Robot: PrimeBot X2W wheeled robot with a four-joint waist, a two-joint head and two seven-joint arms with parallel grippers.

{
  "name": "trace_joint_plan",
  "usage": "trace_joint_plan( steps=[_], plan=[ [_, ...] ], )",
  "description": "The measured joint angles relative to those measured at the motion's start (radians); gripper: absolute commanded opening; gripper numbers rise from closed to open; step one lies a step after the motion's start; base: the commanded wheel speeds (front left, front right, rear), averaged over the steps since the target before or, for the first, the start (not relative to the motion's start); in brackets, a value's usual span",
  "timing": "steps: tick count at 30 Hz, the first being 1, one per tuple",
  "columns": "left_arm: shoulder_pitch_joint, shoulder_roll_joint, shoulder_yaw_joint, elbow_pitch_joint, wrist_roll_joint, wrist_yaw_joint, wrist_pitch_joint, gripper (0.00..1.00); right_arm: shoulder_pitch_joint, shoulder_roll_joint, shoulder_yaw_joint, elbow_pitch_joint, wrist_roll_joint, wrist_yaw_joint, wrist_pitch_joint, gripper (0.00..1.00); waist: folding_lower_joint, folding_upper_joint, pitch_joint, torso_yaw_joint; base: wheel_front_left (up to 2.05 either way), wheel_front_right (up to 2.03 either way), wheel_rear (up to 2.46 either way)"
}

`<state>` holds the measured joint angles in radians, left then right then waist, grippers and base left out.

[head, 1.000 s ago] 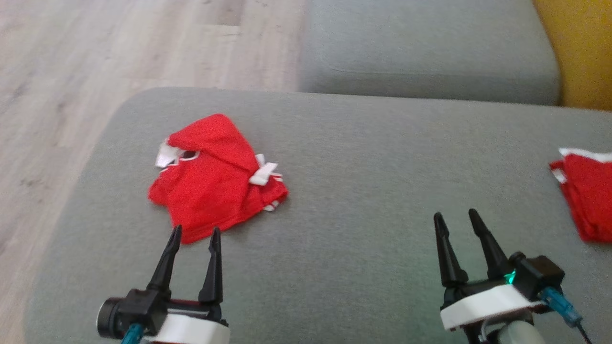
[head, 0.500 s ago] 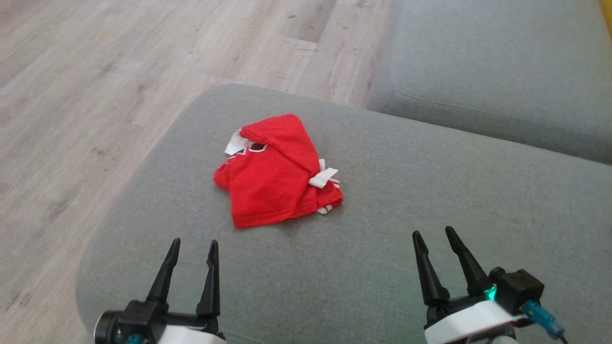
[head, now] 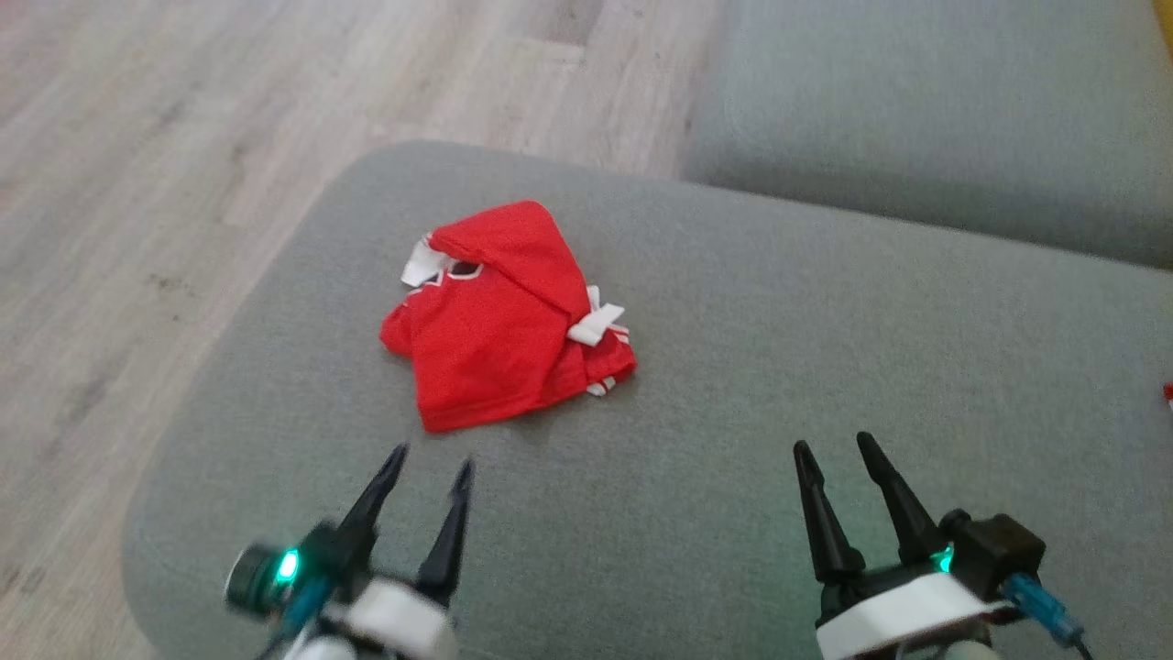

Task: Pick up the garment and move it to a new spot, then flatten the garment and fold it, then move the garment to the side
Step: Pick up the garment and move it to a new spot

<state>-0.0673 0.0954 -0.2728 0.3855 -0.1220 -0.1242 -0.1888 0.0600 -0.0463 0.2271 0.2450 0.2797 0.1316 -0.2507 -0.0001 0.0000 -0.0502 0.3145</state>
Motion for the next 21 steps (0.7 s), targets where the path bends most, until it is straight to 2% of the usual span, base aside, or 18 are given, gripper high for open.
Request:
trace_joint_plan(
  steps=[7,12,21],
  plan=[
    [-0.253,0.020,-0.103,0.119,-0.040,-0.007,0.090,1.00,-0.068,0.000,-0.014,-0.011,-0.028,0.000,0.000,1.00,0.0004,0.0000,0.091,-0.045,0.00,0.00,0.00],
    [-0.410,0.048,-0.182,0.261,-0.089,-0.008,0.135,1.00,-0.118,-0.001,-0.011,-0.017,-0.049,0.000,0.000,1.00,0.0004,0.0000,0.173,-0.095,0.00,0.00,0.00],
    [-0.551,0.052,-0.180,0.491,-0.134,-0.008,0.143,1.00,-0.160,-0.001,-0.044,-0.023,-0.094,0.000,0.000,1.00,0.0004,0.0000,0.285,-0.187,0.00,0.00,0.00]
  ],
)
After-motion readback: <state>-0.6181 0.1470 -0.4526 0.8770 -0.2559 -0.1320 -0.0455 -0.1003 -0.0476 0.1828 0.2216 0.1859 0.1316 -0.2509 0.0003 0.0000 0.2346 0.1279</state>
